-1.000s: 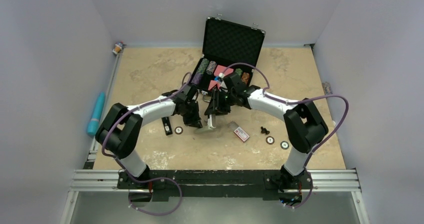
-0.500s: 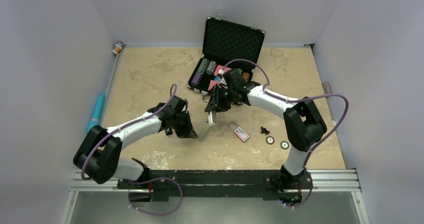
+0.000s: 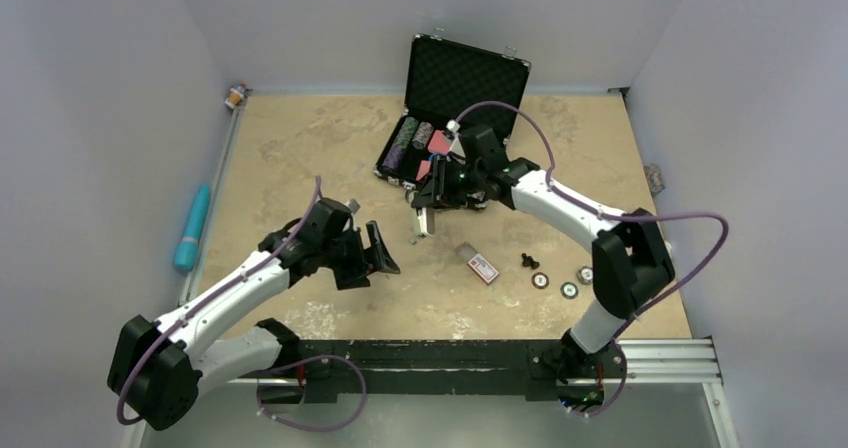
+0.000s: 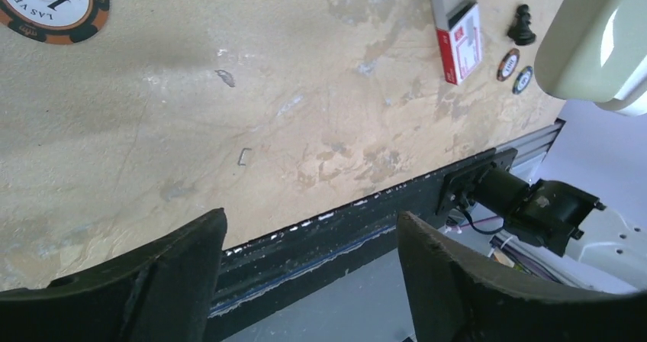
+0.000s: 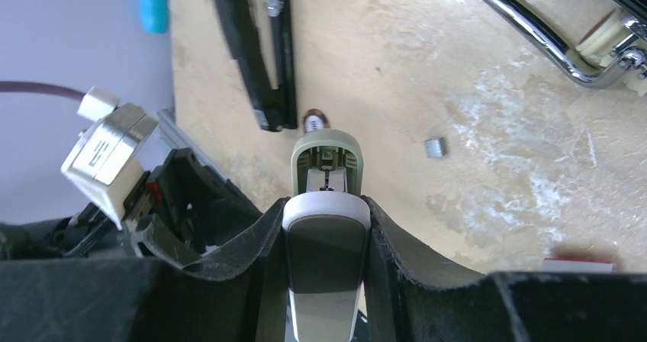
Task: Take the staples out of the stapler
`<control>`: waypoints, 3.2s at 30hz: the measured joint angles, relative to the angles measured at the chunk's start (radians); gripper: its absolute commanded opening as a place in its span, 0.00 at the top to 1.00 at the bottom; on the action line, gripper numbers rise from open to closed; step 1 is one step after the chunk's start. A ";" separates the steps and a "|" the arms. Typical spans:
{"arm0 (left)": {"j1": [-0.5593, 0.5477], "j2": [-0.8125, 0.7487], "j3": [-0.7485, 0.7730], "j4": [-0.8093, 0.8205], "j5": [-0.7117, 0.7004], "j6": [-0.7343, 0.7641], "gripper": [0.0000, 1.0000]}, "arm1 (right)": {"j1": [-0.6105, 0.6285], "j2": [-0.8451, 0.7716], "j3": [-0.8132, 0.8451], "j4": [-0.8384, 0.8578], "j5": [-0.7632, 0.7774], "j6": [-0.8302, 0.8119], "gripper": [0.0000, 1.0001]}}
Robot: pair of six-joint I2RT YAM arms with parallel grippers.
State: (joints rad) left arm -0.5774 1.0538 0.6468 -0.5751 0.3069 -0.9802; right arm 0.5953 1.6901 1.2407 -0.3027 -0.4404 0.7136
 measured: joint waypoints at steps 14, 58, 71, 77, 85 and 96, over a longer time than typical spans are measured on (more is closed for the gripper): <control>0.000 -0.111 0.291 -0.091 0.048 0.176 0.08 | 0.000 -0.322 -0.072 0.035 -0.064 0.034 1.00; -0.026 -0.024 0.597 0.410 0.437 0.074 0.25 | 0.079 -0.511 -0.063 0.648 -0.219 0.436 1.00; -0.040 -0.025 0.597 0.386 0.432 0.054 1.00 | 0.093 -0.487 -0.058 0.689 -0.230 0.428 1.00; -0.040 -0.025 0.599 0.359 0.422 0.050 1.00 | 0.095 -0.488 -0.069 0.687 -0.230 0.427 0.63; -0.042 -0.016 0.601 0.245 0.371 0.095 1.00 | 0.098 -0.523 -0.070 0.549 -0.160 0.354 0.02; -0.041 -0.012 0.618 0.029 0.210 0.167 1.00 | 0.058 -0.559 0.016 0.039 0.109 0.122 0.06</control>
State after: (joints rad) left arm -0.6186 1.0420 1.2648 -0.5457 0.5171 -0.8127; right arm 0.6533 1.1309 1.2568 -0.2638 -0.3313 0.8352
